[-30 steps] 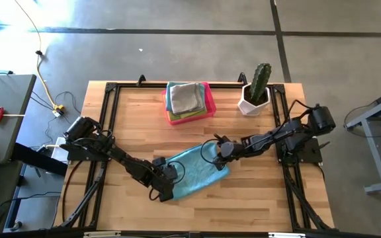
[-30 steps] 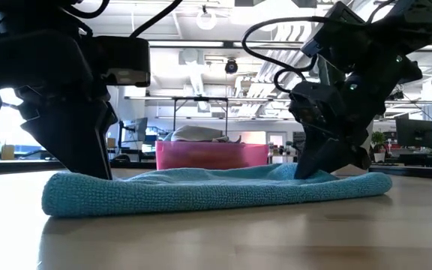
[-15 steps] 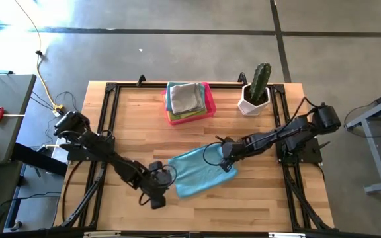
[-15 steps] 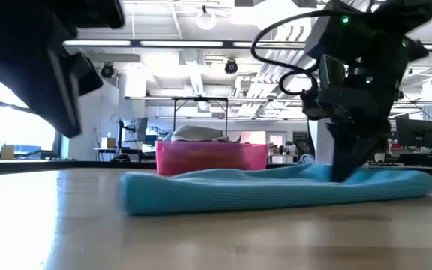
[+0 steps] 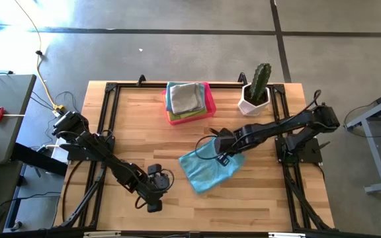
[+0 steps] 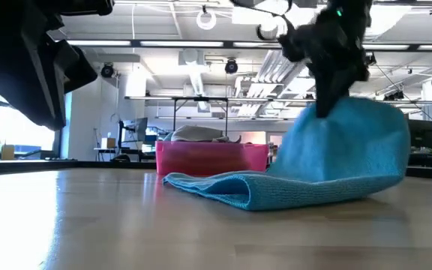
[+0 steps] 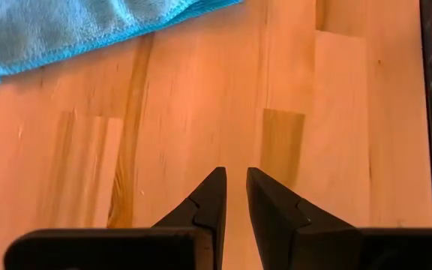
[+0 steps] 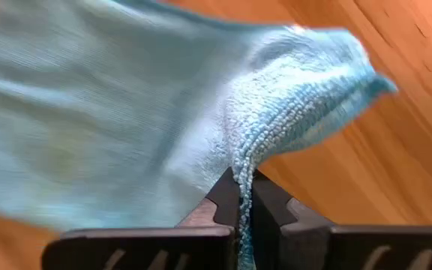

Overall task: Fold microfiber towels
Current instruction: Fold the blue microfiber cloth

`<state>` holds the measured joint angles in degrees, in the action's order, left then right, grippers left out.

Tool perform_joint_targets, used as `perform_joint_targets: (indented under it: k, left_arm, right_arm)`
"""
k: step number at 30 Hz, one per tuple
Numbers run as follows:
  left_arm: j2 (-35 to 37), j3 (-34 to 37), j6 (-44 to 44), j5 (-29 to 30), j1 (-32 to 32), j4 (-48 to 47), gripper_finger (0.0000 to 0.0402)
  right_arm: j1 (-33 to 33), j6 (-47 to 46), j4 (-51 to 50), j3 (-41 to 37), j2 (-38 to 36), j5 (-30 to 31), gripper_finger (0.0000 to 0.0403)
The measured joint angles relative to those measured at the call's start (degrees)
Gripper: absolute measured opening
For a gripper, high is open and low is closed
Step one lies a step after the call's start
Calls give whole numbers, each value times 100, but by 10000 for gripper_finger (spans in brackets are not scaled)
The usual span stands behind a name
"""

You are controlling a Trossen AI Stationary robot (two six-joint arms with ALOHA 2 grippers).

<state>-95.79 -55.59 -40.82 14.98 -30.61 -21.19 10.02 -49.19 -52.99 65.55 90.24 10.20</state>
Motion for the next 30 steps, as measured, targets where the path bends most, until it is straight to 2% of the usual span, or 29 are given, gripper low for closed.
perform_joint_targets:
  k: [7, 16, 22, 26, 30]
  left_arm:
    - [2, -2, 645, -70, 2, -46, 46]
    - [7, -7, 1506, 32, 7, -46, 46]
    - [11, -7, 1749, 63, 7, -59, 46]
    - [11, -7, 1810, 61, 4, -205, 46]
    - [11, -7, 1808, 61, 2, -326, 46]
  right_arm:
    - [228, -173, -266, 1210, 915, 7, 0]
    - [538, -179, -1666, 3508, 2800, -142, 0]
    - [715, -192, -2366, 4866, 3805, 73, 0]
    - [741, -222, -2446, 5512, 4303, 131, 0]
    - [741, -222, -2465, 5844, 4622, 131, 0]
